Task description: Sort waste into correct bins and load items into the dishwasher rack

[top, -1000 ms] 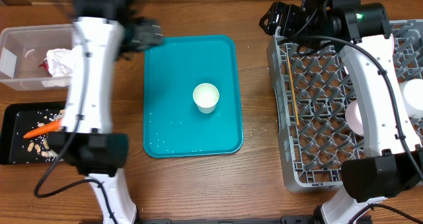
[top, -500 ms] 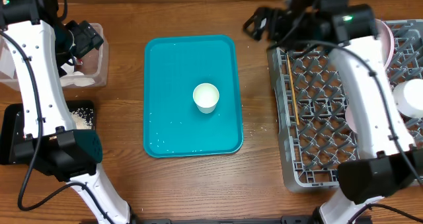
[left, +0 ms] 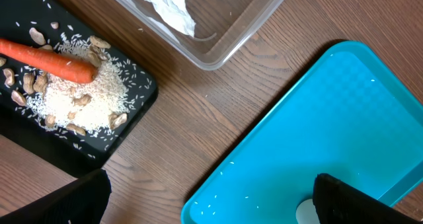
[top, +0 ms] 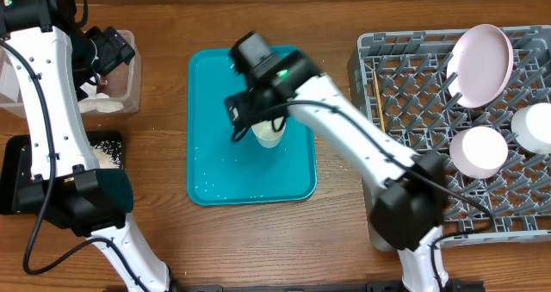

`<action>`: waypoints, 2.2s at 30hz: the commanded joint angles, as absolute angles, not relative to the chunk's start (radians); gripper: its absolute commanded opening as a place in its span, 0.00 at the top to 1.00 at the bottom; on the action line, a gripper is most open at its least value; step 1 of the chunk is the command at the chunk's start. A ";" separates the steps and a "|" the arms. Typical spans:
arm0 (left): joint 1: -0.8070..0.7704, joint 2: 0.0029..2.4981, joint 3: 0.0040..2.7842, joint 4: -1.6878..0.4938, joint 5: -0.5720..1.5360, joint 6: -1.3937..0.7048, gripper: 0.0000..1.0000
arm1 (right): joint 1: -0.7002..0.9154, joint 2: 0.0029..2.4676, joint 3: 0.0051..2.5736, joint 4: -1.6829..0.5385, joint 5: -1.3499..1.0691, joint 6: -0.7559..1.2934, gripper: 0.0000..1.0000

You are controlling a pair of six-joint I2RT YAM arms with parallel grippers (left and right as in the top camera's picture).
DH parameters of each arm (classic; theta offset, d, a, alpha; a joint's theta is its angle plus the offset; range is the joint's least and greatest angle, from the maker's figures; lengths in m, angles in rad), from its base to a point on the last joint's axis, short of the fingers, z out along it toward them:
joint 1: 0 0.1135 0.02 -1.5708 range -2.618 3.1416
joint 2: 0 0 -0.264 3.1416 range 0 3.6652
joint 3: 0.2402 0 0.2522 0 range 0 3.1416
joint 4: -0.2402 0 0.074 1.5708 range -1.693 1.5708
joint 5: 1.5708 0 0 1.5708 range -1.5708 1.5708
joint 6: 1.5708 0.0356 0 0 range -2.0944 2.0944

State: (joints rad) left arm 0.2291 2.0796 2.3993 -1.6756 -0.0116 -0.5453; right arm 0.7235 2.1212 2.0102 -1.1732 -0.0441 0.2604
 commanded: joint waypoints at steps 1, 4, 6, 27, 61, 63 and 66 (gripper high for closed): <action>0.227 2.062 2.411 -1.675 -0.003 -0.554 0.00 | 0.768 2.165 2.020 -1.166 0.000 0.255 0.10; 0.227 2.062 2.411 -1.675 -0.003 -0.554 0.00 | 0.793 2.204 2.020 -1.167 0.036 0.259 0.14; 0.227 2.062 2.411 -1.675 -0.003 -0.554 0.00 | 0.798 2.222 2.020 -1.168 0.052 0.262 0.18; 0.227 2.062 2.411 -1.675 -0.003 -0.554 0.00 | 0.796 2.235 1.989 -1.161 0.145 0.319 0.55; 0.227 2.062 2.411 -1.675 -0.003 -0.554 0.00 | 0.788 2.233 1.999 -1.203 0.146 0.353 0.67; 0.227 2.062 2.411 -1.675 -0.003 -0.554 0.00 | 0.788 2.230 1.999 -1.202 0.144 0.353 0.59; 0.227 2.062 2.411 -1.675 -0.003 -0.554 0.00 | 0.786 2.215 1.999 -1.206 0.129 0.354 0.53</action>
State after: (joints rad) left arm 0.2291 2.0796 2.3993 -1.6756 -0.0113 -0.5480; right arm 0.7918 2.2330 1.9636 -1.2049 0.1368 0.3470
